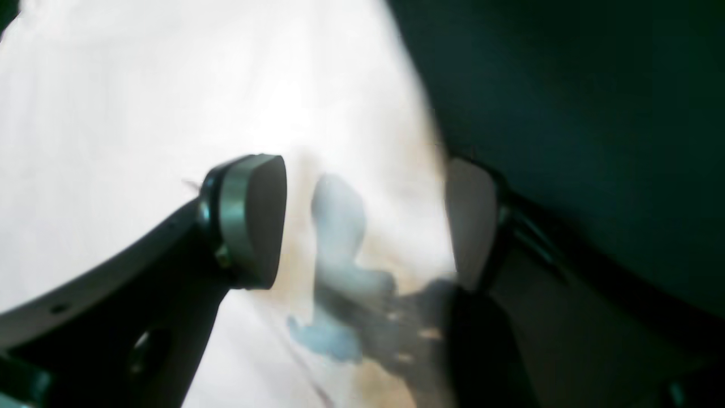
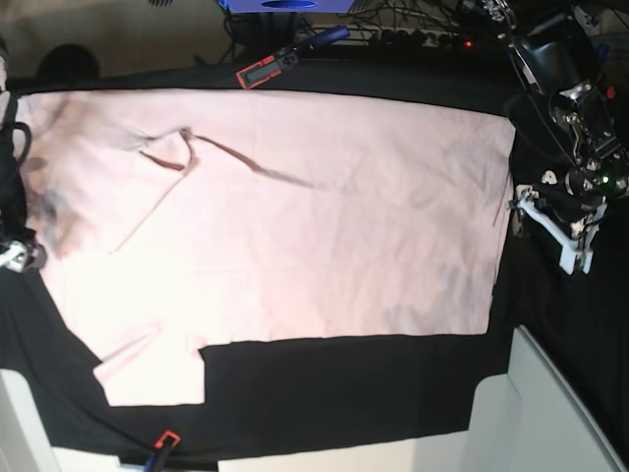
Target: Fold the T-shirt properly
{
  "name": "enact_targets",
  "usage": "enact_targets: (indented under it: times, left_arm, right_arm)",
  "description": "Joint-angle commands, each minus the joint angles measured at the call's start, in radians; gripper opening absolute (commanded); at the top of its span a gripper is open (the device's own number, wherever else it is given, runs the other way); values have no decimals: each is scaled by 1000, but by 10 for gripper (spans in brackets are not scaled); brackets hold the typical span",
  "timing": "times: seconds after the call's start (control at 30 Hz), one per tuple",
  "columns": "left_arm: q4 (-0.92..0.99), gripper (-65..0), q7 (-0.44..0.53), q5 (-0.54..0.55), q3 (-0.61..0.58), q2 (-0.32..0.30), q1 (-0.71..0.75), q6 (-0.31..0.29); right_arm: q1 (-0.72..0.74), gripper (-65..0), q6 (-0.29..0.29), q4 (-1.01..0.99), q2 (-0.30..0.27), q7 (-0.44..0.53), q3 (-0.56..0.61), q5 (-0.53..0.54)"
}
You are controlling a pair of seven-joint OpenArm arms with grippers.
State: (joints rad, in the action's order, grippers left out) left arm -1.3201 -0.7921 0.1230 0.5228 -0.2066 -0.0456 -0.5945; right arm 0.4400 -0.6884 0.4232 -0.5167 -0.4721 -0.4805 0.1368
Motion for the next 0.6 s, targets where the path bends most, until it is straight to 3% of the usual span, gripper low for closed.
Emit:
enact_targets:
  times: [0.0, 0.1, 0.23, 0.4, 0.57]
  left_arm:
    - [-32, -262, 7, -6, 26, -20, -3, 9]
    - [-89, -262, 7, -6, 56, 2, 48, 8]
    - [-174, -262, 7, -4, 52, 52, 146, 8]
    - [-263, -259, -42, -4, 59, 106, 227, 8]
    - [-307, -259, -72, -3, 59, 118, 258, 8]
  right_arm:
    - [9, -234, -10, 56, -32, -14, -7, 24]
    - [-57, -236, -10, 217, -24, -146, -19, 48]
    - [-208, -236, -10, 431, 39, -285, -180, 140]
    - [-343, -236, -10, 664, 132, -370, -287, 140]
    - [-409, -236, -10, 839, 208, -443, -386, 136]
